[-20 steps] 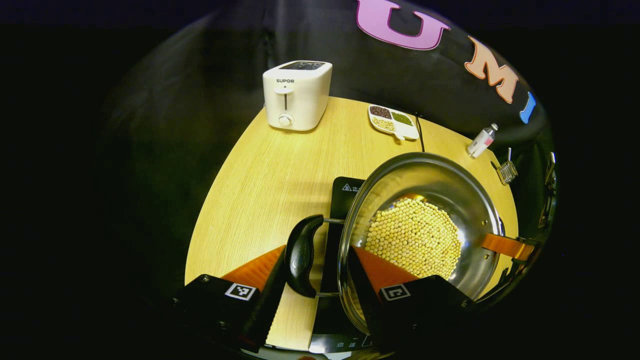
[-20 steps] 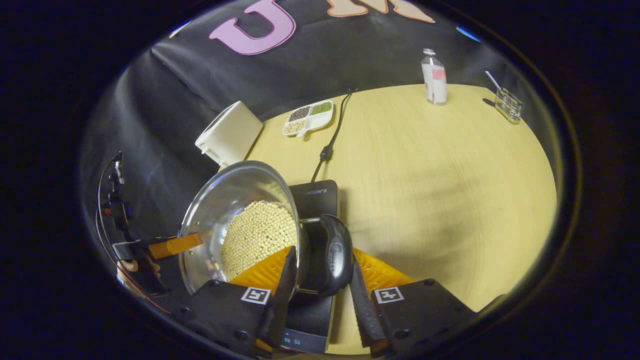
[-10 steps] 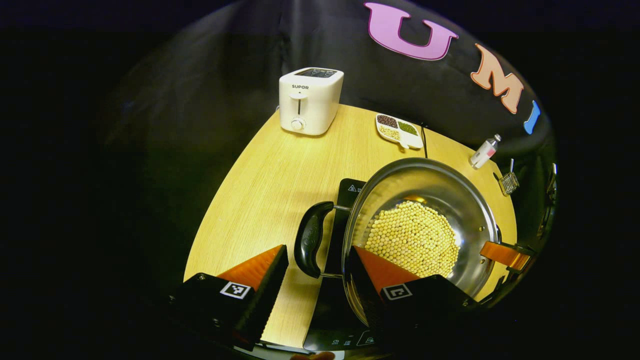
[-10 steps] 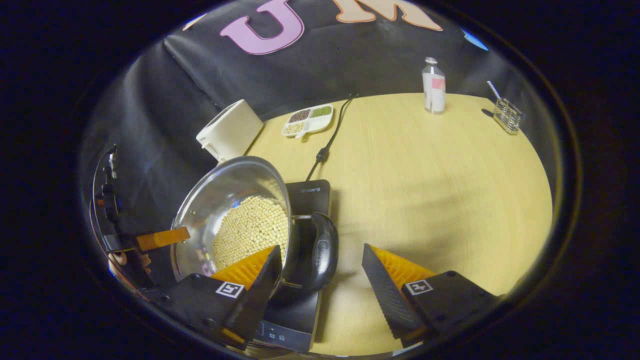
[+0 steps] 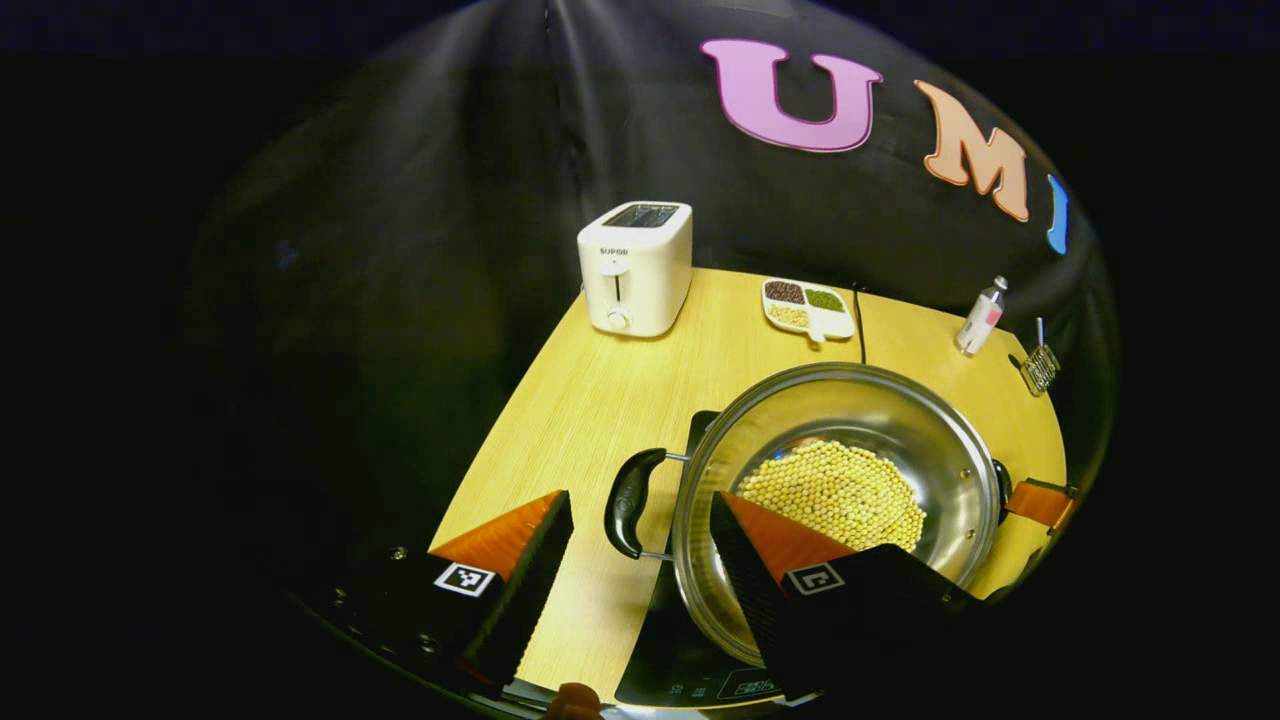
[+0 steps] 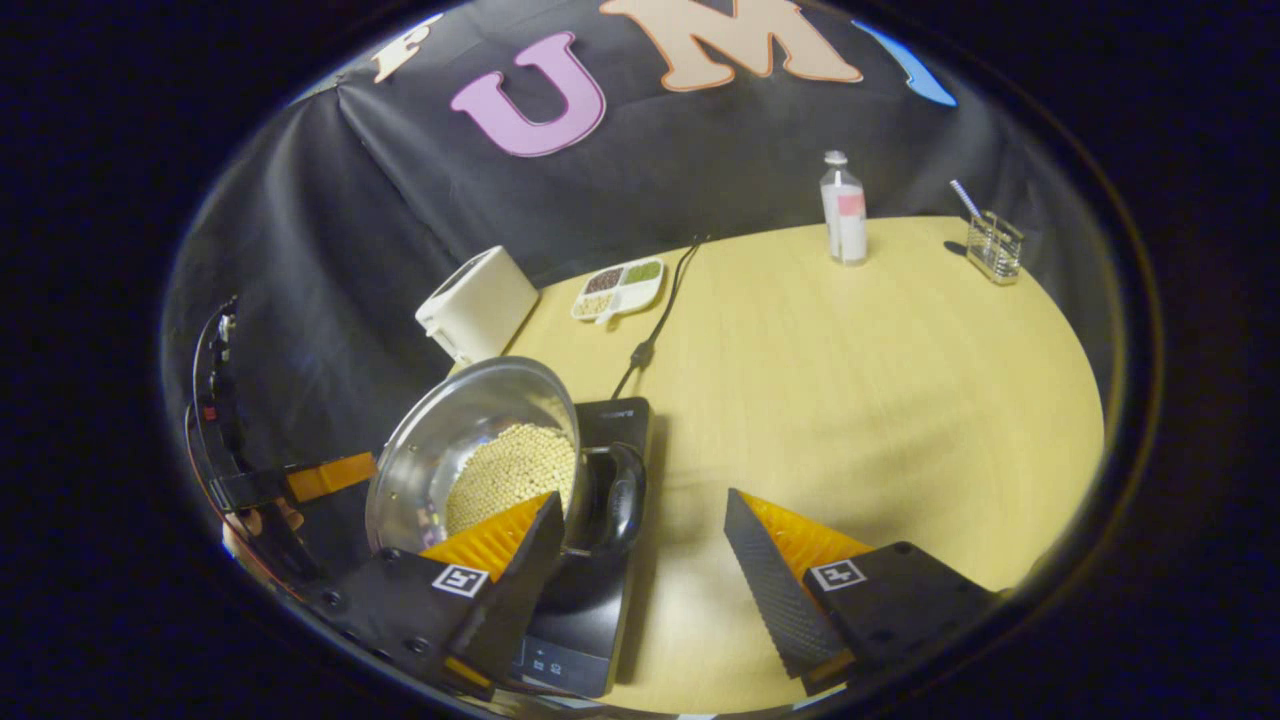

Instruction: First push the handle of the pot to place it horizontally, then grasp the pot with both hands and set it on the induction cooktop.

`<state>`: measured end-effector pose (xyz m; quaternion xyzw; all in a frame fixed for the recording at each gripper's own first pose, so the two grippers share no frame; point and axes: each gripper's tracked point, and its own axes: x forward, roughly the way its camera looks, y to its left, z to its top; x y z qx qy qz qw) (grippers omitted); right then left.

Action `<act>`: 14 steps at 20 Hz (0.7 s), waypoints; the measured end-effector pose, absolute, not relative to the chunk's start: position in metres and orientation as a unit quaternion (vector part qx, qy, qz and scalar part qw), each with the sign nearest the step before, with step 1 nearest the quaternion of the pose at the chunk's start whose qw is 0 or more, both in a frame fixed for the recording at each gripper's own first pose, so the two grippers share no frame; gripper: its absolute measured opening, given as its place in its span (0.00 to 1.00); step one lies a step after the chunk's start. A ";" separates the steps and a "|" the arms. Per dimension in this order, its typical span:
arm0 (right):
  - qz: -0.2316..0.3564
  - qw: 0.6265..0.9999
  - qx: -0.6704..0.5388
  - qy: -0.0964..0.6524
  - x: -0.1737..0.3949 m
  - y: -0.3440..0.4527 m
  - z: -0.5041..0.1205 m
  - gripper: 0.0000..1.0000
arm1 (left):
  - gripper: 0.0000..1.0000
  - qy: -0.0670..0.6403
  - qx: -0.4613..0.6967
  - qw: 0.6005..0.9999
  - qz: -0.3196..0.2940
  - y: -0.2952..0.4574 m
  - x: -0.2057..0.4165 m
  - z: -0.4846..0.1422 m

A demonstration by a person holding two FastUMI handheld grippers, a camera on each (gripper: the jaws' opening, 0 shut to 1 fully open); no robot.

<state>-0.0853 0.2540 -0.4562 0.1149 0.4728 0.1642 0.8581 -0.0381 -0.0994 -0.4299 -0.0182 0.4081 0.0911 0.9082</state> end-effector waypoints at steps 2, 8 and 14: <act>0.157 0.864 0.112 0.466 -0.082 0.234 -0.452 0.94 | 0.90 0.397 -0.008 0.914 0.089 -0.116 -0.040 -0.417; 0.127 0.884 0.108 0.436 -0.062 0.149 -0.429 0.94 | 0.90 0.341 -0.008 0.938 0.062 -0.208 -0.026 -0.372; 0.092 0.935 0.072 0.335 -0.019 0.050 -0.360 0.93 | 0.90 0.263 -0.027 0.964 0.038 -0.303 0.004 -0.304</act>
